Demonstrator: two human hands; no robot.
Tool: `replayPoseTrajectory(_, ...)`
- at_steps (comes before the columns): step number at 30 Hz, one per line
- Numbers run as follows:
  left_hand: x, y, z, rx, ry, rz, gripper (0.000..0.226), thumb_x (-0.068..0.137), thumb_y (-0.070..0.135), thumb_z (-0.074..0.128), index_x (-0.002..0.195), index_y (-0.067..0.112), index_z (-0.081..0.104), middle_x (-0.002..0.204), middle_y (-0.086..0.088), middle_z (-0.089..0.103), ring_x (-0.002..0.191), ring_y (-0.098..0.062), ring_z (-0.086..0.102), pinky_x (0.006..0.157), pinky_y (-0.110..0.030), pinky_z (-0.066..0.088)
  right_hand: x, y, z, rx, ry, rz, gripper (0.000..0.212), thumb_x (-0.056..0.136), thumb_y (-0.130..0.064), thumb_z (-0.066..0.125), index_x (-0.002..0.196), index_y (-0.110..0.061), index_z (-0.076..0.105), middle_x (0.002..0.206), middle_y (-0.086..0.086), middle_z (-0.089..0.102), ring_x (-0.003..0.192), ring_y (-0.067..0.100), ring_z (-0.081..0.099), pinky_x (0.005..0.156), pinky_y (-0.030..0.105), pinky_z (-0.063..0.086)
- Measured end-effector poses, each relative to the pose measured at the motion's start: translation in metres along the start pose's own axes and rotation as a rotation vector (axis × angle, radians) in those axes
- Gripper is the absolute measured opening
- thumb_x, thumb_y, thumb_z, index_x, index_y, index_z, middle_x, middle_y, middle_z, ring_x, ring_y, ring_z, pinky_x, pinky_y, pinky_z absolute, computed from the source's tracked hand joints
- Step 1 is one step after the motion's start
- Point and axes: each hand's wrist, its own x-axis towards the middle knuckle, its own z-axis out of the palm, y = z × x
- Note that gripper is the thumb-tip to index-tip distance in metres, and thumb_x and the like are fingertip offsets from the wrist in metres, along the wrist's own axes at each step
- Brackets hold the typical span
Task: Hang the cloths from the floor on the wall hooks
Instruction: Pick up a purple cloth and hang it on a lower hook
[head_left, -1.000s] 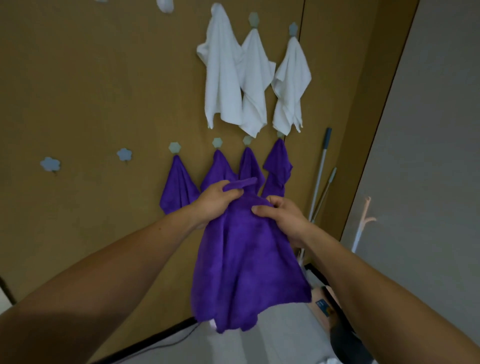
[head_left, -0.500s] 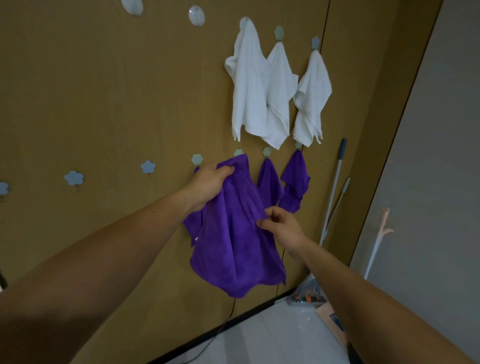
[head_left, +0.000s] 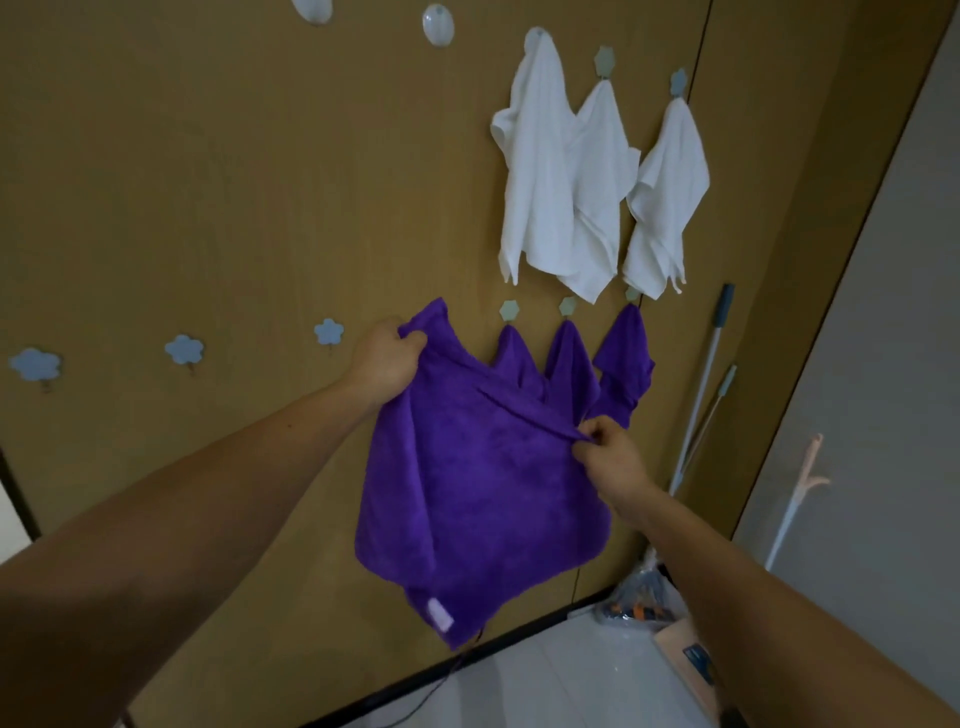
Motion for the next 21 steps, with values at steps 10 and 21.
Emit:
replayPoseTrajectory(10, -0.049, -0.009, 0.055, 0.044, -0.826, -0.198, 0.056, 0.073, 0.020, 0.080, 0.124, 0.016, 0.058, 0.116, -0.002, 0.068, 0.109, -0.020, 0.064, 0.095, -0.039, 0.052, 0.016, -0.088, 0.023, -0.205, -0.464, -0.475, 0.017, 0.083, 0.005, 0.056, 0.092, -0.008, 0.064, 0.095, 0.009, 0.068, 0.085, 0.011, 0.061, 0.080, 0.023, 0.050)
replayPoseTrajectory(21, -0.049, 0.017, 0.053, -0.331, -0.366, -0.090, 0.028, 0.070, 0.024, 0.063, 0.095, 0.013, 0.068, 0.092, -0.006, 0.071, 0.086, -0.021, 0.066, 0.072, -0.028, 0.054, 0.044, -0.044, -0.018, 0.219, -0.742, 0.059, 0.029, 0.081, -0.020, 0.074, 0.103, -0.003, 0.066, 0.098, 0.014, 0.067, 0.090, 0.024, 0.063, 0.081, 0.037, 0.051)
